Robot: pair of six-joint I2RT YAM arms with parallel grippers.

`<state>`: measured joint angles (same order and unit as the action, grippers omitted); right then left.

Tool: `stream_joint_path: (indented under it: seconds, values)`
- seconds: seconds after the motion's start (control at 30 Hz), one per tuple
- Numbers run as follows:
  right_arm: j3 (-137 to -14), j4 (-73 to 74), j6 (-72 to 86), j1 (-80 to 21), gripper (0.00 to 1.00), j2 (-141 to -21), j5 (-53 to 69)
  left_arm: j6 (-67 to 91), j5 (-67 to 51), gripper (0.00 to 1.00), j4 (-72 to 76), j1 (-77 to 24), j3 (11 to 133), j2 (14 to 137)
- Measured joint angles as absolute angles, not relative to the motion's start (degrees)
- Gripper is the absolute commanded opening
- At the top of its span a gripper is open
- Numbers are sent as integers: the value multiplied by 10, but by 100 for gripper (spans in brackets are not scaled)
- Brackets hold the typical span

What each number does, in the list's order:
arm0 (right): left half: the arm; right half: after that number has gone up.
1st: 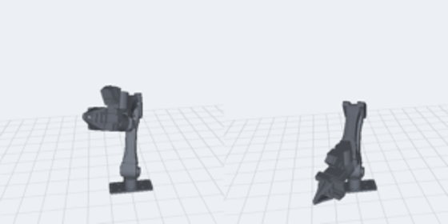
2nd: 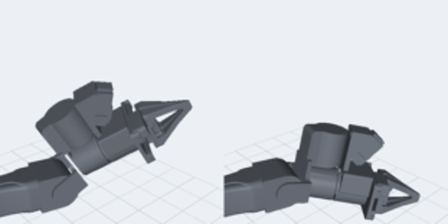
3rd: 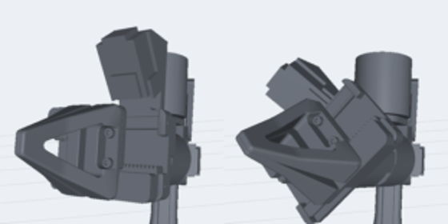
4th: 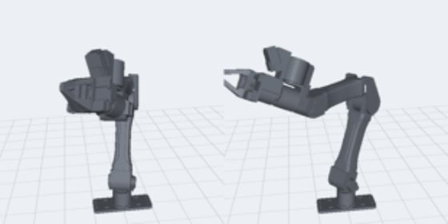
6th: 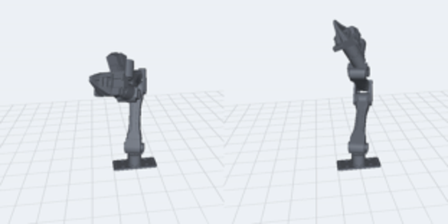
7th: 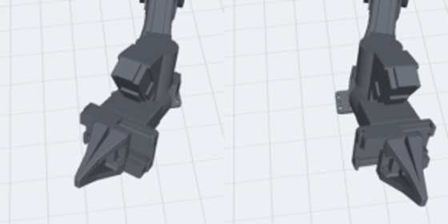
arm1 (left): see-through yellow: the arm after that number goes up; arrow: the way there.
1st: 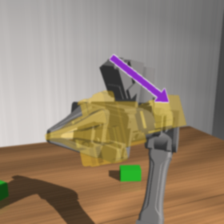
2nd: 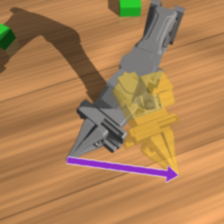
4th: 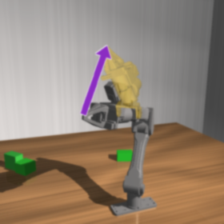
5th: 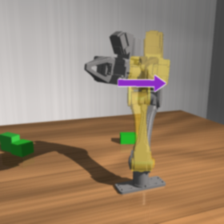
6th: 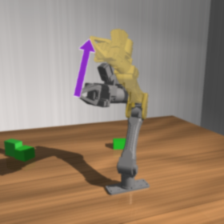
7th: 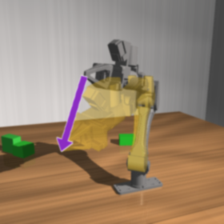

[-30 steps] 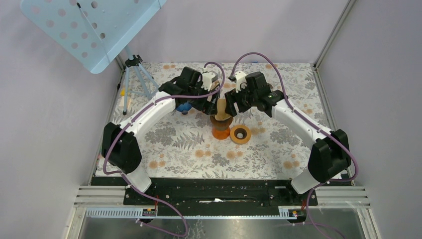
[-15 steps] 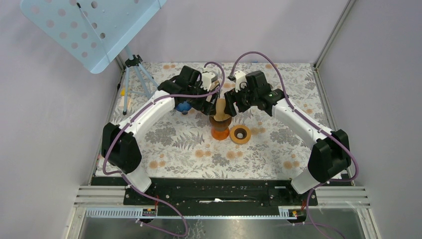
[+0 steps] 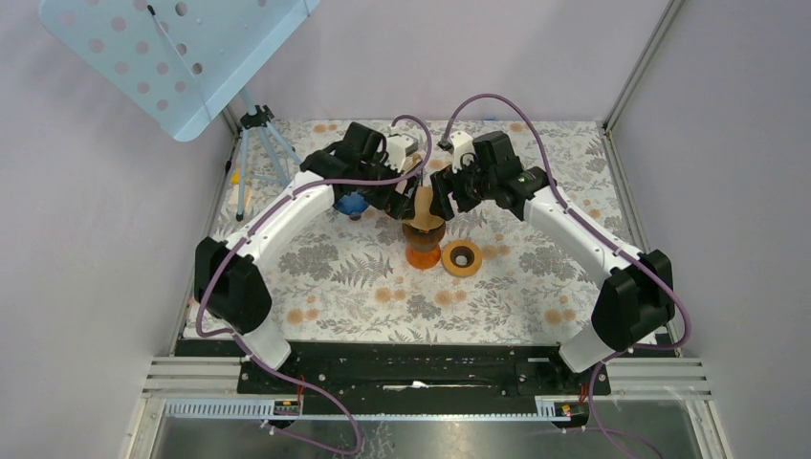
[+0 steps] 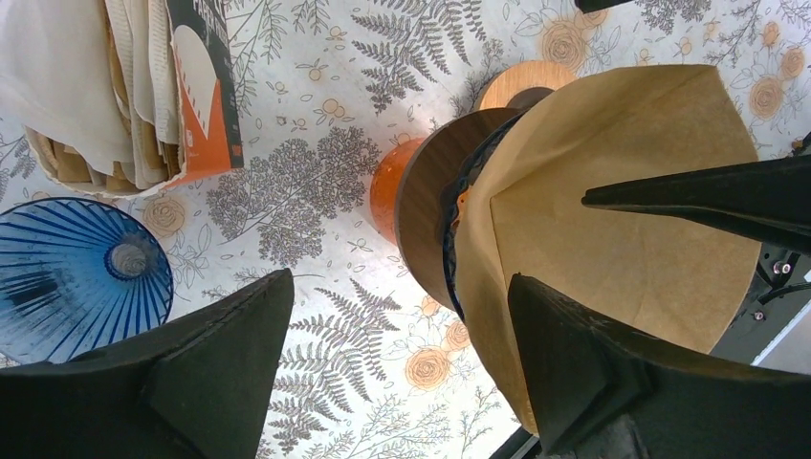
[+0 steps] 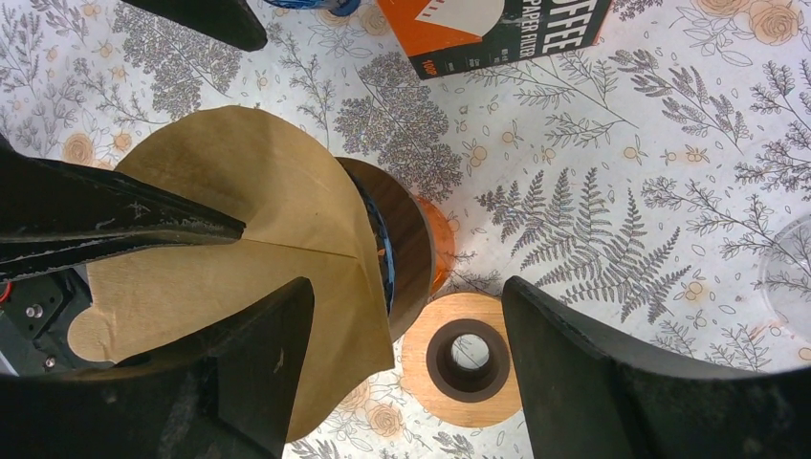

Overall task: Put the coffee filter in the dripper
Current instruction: Place the coffee filter in the coffee dripper.

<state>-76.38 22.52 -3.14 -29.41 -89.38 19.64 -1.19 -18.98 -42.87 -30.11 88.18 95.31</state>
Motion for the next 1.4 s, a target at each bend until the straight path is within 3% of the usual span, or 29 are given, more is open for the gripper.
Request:
stream_joint_path:
  seconds: [0.53,1.4]
  values:
    - [-776,235,-34,-294,79,-887,202,-14,-204,96,-435,-300,900,938]
    - [-743,230,-42,-294,78,-893,189,16,-240,98,-406,-298,840,941]
